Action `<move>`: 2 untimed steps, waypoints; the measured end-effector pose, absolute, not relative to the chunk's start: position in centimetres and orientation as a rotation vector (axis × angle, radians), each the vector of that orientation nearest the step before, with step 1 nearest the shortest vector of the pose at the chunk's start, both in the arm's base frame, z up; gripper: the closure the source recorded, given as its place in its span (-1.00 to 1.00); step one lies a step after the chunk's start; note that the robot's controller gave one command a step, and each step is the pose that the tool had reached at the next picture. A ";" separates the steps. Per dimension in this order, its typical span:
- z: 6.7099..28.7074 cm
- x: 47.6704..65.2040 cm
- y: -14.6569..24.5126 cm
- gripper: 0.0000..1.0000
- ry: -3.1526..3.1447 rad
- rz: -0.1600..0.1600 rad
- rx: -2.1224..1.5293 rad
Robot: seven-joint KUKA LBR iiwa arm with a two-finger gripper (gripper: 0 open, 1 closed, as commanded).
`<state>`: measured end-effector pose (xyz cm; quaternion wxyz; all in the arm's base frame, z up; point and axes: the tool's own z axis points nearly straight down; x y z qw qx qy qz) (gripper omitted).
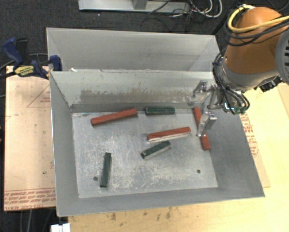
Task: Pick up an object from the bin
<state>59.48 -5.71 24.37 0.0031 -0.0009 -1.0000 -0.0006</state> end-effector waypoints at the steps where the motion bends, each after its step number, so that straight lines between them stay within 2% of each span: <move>1: 24.9 59.6 -5.7 -1.00 -3.144 -0.001 0.000; 2: 17.8 61.6 -5.8 -1.00 -3.149 0.000 0.001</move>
Offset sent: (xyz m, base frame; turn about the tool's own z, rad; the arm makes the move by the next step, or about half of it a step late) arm 0.0464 -0.0029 -0.1737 -0.0005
